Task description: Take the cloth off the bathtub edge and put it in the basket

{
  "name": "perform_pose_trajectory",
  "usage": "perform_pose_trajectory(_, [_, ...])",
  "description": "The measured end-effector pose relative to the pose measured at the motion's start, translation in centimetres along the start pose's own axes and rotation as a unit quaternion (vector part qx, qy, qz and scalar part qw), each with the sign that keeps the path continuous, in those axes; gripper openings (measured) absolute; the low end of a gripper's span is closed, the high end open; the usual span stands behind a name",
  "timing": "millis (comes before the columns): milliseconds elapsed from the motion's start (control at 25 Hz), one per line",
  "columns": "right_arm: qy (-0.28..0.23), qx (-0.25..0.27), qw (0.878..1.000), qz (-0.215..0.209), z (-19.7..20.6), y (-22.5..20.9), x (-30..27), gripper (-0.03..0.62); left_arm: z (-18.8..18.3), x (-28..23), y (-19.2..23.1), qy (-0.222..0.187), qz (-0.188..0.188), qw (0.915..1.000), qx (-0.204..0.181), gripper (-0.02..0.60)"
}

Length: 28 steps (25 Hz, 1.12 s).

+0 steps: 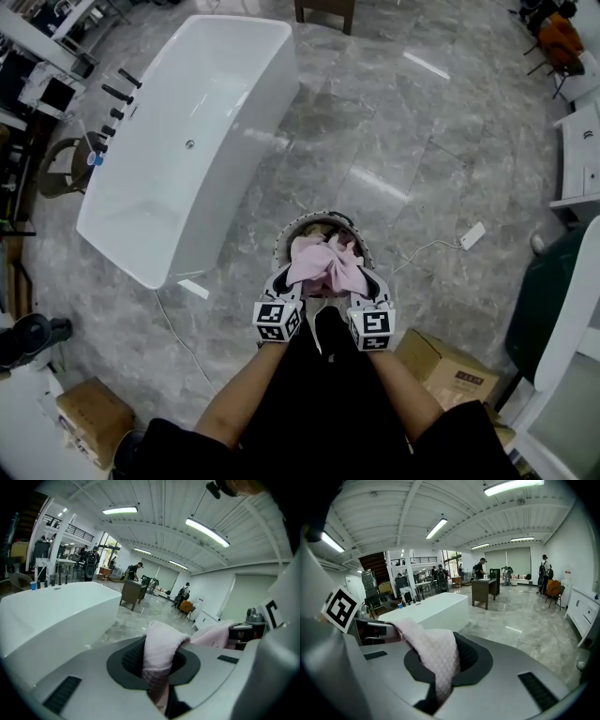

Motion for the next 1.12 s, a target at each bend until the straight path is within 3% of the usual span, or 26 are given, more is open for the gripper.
perform_pose_trajectory(200, [0.017,-0.003,1.0,0.007,0.5,0.7,-3.2,0.037,-0.4,-2.0,2.4,0.011,0.006,0.9999,0.009,0.06])
perform_pose_trajectory(360, [0.029,-0.016,0.999,0.019,0.4,0.5,-5.1,0.037,-2.3,-3.9,4.2,-0.002,0.006,0.9988,0.049,0.061])
perform_pose_trajectory(600, [0.032,-0.03,0.998,0.039,-0.2,0.0,-6.8,0.037,-3.9,-6.7,5.1,-0.003,0.021,0.9987,0.045,0.06])
perform_pose_trajectory(800, [0.052,-0.029,0.997,0.053,1.5,-0.2,-8.2,0.037,-1.9,-8.7,5.5,0.032,0.043,0.998,0.033,0.061])
perform_pose_trajectory(1120, [0.109,-0.032,0.992,0.052,6.3,-0.2,-12.1,0.037,4.8,-12.4,8.3,0.094,0.057,0.9935,0.03,0.061])
Point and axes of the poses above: the fingertips, and each gripper's own axes: x backward along the fingers, y to its left, z out of its underside, the point moved 3 cm from there along x, backward along the fingers, and after that the axes turned 8 degrees about z, right-handed, at the moved point
